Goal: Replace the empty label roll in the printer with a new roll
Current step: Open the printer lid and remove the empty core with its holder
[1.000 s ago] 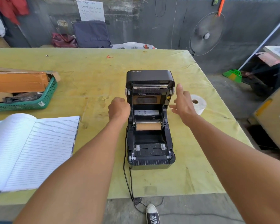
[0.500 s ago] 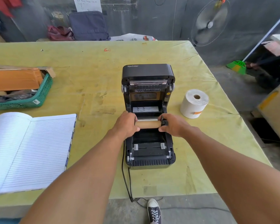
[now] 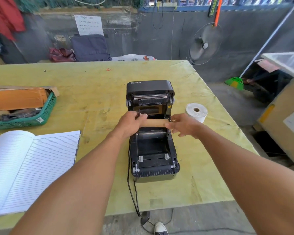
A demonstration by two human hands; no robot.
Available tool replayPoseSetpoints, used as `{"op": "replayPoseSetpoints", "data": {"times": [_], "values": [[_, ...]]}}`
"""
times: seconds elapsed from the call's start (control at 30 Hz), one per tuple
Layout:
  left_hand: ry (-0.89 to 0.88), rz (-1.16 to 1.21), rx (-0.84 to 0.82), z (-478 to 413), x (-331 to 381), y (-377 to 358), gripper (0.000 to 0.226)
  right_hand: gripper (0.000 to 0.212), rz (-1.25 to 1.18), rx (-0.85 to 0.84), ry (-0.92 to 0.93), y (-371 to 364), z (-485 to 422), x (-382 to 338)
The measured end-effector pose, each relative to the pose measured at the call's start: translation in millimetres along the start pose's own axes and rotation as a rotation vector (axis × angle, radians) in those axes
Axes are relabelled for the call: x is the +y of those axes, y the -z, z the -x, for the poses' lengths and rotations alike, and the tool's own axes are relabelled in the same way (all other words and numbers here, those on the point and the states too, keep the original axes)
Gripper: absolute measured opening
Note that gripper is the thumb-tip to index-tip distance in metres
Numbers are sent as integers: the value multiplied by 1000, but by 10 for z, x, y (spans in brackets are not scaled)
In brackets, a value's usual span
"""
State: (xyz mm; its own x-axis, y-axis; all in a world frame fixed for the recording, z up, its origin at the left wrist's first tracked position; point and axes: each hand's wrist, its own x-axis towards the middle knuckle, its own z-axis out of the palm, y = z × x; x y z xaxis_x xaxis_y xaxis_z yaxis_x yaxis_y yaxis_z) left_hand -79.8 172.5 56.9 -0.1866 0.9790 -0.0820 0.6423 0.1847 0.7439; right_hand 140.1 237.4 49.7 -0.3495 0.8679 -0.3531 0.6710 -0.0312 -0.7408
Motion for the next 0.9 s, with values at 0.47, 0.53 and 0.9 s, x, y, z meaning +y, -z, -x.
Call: {"op": "replayPoseSetpoints", "data": {"times": [0.47, 0.53, 0.9], "values": [[139, 608, -316, 346, 839, -653, 35, 25, -409, 53, -114, 628, 1032, 536], [139, 597, -332, 353, 938, -782, 37, 23, -414, 65, -120, 714, 1082, 672], [196, 535, -337, -116, 1315, -1787, 18, 23, -326, 171, -251, 1529, 883, 1634]]}}
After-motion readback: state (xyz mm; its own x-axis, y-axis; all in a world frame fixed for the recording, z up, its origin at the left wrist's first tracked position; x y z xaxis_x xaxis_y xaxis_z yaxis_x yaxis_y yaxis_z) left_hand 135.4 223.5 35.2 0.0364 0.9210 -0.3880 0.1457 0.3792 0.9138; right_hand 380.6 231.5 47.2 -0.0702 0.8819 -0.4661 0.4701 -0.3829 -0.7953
